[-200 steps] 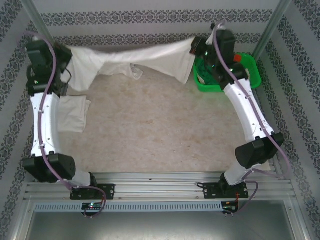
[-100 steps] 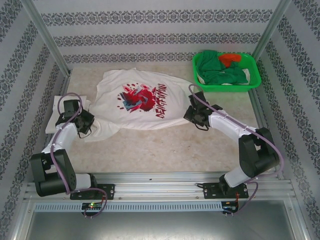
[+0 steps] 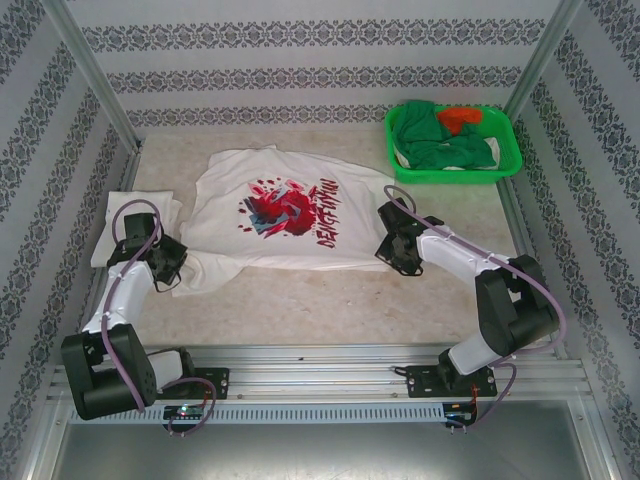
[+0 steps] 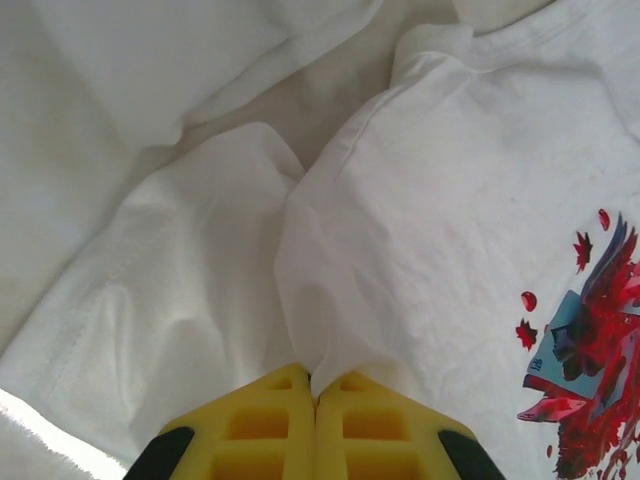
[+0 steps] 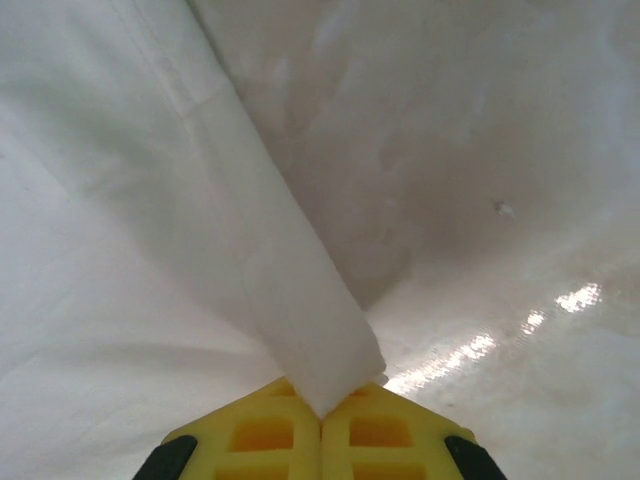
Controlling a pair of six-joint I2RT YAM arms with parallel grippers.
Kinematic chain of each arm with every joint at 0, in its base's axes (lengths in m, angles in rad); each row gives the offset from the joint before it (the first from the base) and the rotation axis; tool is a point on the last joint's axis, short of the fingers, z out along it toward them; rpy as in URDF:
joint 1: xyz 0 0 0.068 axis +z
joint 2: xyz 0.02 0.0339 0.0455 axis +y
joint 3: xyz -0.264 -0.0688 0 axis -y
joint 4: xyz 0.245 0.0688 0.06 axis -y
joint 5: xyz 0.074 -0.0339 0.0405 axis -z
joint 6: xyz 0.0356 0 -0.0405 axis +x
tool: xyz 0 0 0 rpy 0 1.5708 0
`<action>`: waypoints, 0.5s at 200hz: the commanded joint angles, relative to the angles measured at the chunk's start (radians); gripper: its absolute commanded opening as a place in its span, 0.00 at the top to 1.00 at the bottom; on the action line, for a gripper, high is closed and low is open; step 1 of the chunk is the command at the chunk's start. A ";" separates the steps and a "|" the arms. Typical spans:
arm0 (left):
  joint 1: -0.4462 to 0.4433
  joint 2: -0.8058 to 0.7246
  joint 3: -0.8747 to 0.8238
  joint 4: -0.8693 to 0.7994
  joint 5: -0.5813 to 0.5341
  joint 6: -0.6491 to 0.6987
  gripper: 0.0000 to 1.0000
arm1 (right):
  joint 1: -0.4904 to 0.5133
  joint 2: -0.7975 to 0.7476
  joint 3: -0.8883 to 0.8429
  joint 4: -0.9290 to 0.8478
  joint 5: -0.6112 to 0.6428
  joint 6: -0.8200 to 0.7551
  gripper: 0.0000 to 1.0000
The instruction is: Fold and stack the t-shirts
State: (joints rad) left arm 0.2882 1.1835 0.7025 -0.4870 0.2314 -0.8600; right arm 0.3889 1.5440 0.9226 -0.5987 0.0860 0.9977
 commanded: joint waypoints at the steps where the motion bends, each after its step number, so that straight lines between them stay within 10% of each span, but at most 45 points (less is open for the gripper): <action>1: 0.016 -0.038 -0.028 -0.098 -0.019 0.016 0.92 | 0.005 0.014 -0.008 -0.055 0.013 0.001 0.95; 12: 0.016 -0.066 -0.027 -0.117 -0.030 0.027 0.80 | 0.009 0.000 0.001 -0.050 0.028 -0.016 0.72; 26: 0.016 -0.111 -0.014 -0.121 -0.031 0.059 0.28 | 0.011 -0.040 0.006 -0.029 0.056 -0.048 0.45; 40: 0.015 -0.135 0.037 -0.148 -0.054 0.087 0.06 | 0.012 -0.083 0.022 0.006 0.082 -0.100 0.31; 100: -0.106 0.129 0.312 0.025 -0.133 0.190 0.00 | -0.003 0.144 0.325 0.133 0.103 -0.329 0.19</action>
State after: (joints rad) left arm 0.2550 1.1648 0.9154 -0.5747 0.1444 -0.7471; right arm 0.3889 1.5509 1.1099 -0.5381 0.1570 0.7811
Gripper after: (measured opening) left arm 0.999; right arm 0.806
